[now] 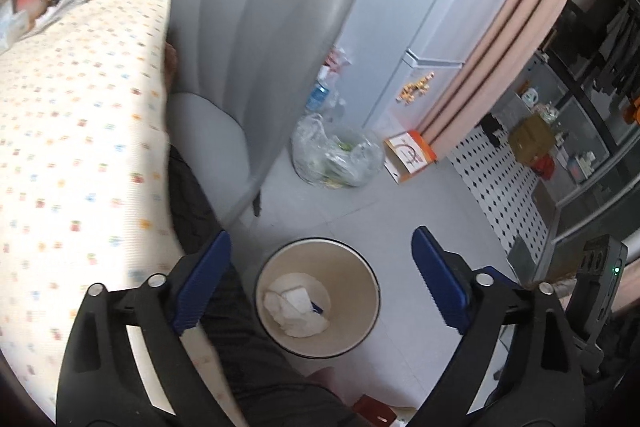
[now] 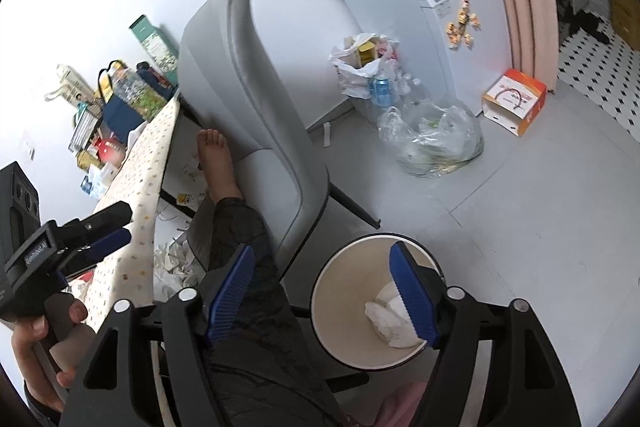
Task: Collect trash
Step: 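Open the left tool to drop the white tissue into the bin, then move both tools back to the table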
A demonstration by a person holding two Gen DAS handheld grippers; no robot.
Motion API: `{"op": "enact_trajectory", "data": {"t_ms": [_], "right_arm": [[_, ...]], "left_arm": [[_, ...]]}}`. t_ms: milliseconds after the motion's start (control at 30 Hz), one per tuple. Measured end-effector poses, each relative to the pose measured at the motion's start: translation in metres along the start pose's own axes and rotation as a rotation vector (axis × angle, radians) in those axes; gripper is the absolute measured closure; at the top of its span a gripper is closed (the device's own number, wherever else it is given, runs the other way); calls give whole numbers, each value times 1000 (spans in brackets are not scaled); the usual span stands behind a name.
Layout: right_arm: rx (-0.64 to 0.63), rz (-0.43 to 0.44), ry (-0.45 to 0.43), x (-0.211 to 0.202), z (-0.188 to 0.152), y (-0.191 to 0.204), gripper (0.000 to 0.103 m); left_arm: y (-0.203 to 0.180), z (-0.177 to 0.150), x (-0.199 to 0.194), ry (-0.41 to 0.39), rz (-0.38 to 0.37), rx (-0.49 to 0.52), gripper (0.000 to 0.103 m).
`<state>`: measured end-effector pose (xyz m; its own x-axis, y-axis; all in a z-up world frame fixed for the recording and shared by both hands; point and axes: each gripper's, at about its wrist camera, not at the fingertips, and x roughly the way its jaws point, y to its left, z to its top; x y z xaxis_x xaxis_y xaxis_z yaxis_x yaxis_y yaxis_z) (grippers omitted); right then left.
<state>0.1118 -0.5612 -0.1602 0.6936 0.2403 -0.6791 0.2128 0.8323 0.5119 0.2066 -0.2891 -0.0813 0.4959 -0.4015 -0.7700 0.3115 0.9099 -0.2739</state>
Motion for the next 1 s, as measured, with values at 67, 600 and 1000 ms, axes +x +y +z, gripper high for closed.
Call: {"op": "enact_trajectory", "data": {"t_ms": [67,600,1000], "right_arm": [[-19,5,-1,-1,-1,10,28],[-179,60,-33,-19,-7,112,7],[-303,117,-8,-24,-28,189,7]], "left_arm": [[9,1,-9,-15,9,-10,9],[78,-13,-101,-176,61,-100,6],[136,-44,-174,-304,132,-183,6]]}}
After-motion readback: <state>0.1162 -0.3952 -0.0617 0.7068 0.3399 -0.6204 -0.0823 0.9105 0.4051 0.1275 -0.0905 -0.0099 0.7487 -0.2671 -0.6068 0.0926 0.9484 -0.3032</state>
